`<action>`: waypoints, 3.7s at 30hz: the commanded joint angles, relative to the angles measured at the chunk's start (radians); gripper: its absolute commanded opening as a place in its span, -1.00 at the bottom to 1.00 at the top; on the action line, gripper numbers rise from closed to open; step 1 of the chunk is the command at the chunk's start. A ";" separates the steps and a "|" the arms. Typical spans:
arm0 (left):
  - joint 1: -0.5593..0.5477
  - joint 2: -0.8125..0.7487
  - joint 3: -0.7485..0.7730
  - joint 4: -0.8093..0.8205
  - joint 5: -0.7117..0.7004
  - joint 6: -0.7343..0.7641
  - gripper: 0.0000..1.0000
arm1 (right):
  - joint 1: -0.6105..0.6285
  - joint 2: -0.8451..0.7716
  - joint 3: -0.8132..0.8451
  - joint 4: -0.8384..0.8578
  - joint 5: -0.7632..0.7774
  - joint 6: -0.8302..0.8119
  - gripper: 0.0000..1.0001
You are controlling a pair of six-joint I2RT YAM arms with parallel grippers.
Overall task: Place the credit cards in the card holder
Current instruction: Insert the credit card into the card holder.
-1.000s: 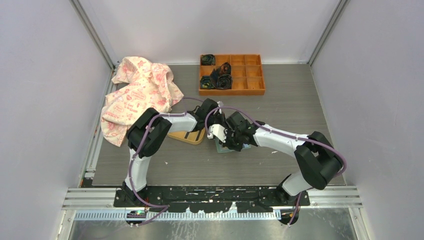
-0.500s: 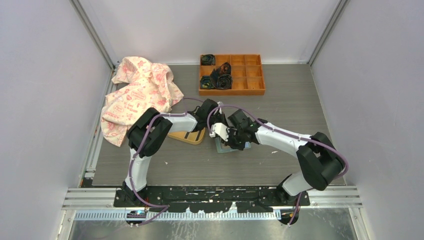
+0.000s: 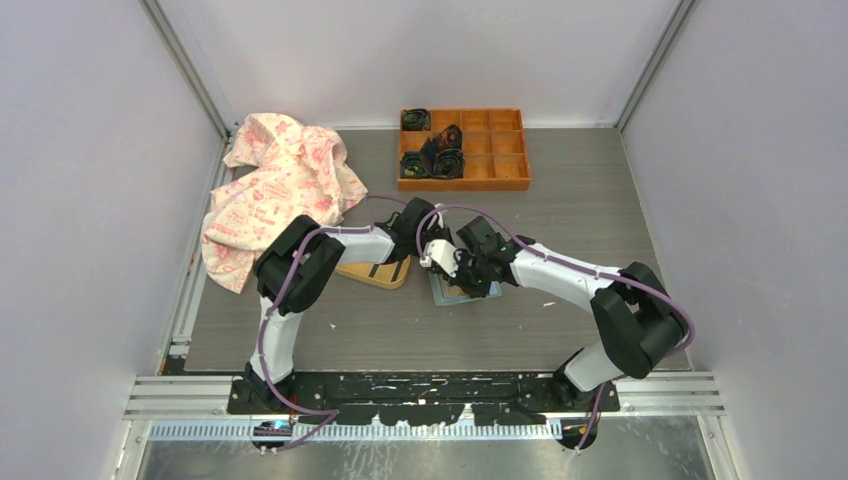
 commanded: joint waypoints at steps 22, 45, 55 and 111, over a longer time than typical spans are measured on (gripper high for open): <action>0.003 0.037 0.020 -0.037 -0.007 0.011 -0.79 | 0.003 0.003 0.028 0.045 -0.018 0.031 -0.80; 0.014 0.023 0.030 -0.063 -0.003 0.023 -0.48 | -0.034 0.031 0.043 0.026 0.176 0.012 -0.80; 0.023 -0.004 0.044 -0.103 0.007 0.052 -0.45 | -0.102 -0.028 0.048 0.001 0.059 0.035 -0.76; 0.025 -0.094 -0.026 -0.123 0.058 0.147 -0.83 | -0.166 -0.085 0.020 -0.109 -0.207 -0.130 -0.78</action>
